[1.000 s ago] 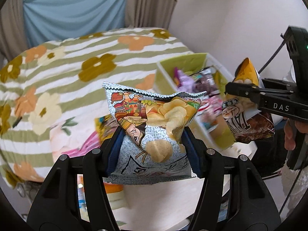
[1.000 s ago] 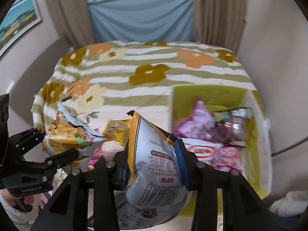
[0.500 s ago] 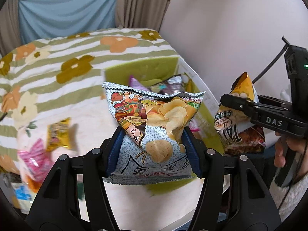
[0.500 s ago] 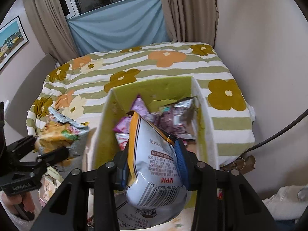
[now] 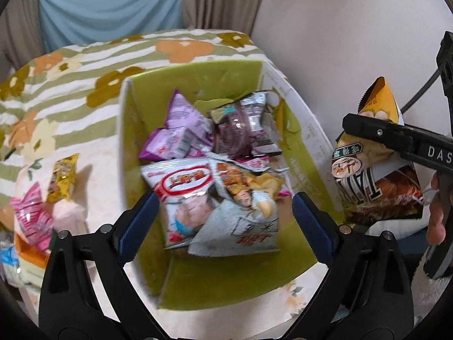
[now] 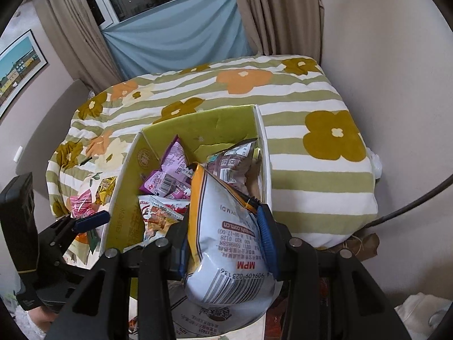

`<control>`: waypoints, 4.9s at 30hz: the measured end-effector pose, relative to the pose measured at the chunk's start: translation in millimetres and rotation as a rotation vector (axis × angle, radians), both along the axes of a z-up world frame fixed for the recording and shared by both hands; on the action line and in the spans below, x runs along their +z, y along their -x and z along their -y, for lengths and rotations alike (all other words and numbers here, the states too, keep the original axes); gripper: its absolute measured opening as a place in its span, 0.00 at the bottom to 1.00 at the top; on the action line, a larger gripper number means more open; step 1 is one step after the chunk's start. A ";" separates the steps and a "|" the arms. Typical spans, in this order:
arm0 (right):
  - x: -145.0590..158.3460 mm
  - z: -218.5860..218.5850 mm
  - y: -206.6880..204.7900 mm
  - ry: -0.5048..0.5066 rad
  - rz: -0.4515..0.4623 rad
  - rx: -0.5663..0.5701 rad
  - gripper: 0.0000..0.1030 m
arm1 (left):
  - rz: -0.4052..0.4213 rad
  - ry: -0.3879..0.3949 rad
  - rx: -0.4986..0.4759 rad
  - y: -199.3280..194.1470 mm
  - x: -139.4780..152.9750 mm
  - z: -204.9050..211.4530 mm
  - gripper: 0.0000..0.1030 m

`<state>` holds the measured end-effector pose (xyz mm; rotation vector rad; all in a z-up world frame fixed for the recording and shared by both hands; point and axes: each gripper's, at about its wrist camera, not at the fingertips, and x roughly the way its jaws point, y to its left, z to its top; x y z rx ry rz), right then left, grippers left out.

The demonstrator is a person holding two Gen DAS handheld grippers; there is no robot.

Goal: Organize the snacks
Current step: 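Carry both bags over the yellow box and open both tools to drop them, then move both tools back toward the remaining snack bags on the table, then grasp the blue-white bag with the left tool while the right tool grasps the cream-orange bag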

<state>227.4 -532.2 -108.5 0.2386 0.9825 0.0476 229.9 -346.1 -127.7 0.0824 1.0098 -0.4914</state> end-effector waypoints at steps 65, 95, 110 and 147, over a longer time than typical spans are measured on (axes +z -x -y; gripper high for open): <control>51.2 -271.2 38.1 -0.008 0.259 0.215 0.97 | 0.092 -0.074 0.362 59.7 64.8 -380.7 0.92; -119.1 -431.2 -5.7 0.154 0.023 0.692 0.97 | -0.206 -0.184 0.427 -20.2 -88.4 -443.1 0.92; -152.8 -466.5 -25.8 0.194 0.037 0.944 0.97 | -0.302 -0.217 0.474 -30.8 -127.6 -435.0 0.73; -130.7 -464.0 -22.1 0.249 0.062 0.964 0.56 | -0.185 -0.112 0.418 -14.5 -59.7 -441.7 0.47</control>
